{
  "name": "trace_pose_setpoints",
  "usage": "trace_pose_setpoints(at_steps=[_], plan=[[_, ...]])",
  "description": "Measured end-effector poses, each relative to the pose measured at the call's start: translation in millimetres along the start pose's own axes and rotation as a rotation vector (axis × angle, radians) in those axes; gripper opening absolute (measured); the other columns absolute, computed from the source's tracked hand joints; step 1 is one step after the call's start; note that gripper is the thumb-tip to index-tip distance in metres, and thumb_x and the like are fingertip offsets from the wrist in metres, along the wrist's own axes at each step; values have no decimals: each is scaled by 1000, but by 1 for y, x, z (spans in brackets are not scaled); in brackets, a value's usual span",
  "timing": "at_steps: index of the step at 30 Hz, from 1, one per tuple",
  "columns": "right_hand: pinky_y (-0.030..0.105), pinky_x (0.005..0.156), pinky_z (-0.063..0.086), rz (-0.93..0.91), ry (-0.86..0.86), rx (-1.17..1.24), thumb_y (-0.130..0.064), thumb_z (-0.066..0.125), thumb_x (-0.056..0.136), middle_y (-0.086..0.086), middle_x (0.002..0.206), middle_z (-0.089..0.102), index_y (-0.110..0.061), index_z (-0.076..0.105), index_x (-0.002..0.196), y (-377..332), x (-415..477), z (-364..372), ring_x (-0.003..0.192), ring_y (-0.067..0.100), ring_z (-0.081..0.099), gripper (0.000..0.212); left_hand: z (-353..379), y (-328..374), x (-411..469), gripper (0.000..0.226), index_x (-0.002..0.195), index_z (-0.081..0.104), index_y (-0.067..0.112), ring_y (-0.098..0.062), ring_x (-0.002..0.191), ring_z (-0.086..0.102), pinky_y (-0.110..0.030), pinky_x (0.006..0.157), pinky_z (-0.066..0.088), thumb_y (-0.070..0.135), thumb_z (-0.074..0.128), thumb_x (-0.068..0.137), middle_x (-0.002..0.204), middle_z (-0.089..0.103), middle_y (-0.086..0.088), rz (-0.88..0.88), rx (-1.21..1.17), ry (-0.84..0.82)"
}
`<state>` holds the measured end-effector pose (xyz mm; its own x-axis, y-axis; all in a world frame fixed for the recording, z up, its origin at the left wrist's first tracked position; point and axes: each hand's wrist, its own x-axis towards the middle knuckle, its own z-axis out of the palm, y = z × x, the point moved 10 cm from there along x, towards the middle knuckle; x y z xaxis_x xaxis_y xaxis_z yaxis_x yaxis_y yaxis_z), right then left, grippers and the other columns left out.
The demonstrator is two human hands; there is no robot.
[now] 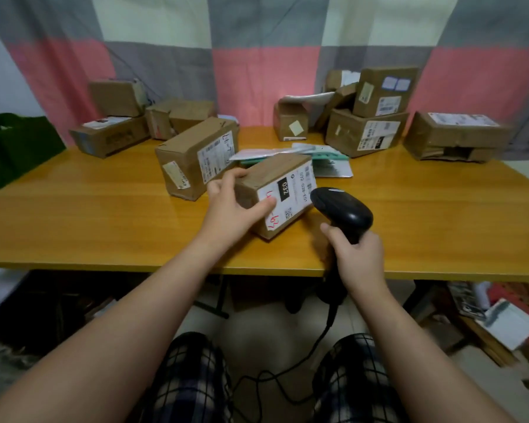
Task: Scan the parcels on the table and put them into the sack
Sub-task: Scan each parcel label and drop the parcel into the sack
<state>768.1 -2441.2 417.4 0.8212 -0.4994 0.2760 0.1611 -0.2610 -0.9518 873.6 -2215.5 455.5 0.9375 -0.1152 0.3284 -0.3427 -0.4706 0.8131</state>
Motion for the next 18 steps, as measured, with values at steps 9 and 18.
trace_pose_setpoints(at_steps=[9,18], plan=[[11,62,43,-78,-150,29,-23,75,81,-13,76,65,-30,64,81,-31,-33,31,71,-9,59,13,-63,-43,-50,72,118,31,31,-16,107,55,-21,87,44,36,82,68,122,53,-4,-123,-131,59],[10,56,40,-220,-270,137,-19,74,82,-18,54,59,-28,62,71,-90,-91,61,58,-6,54,19,-92,-70,-84,96,124,43,24,-20,123,48,-46,104,42,66,75,44,125,56,3,-351,-1,57]])
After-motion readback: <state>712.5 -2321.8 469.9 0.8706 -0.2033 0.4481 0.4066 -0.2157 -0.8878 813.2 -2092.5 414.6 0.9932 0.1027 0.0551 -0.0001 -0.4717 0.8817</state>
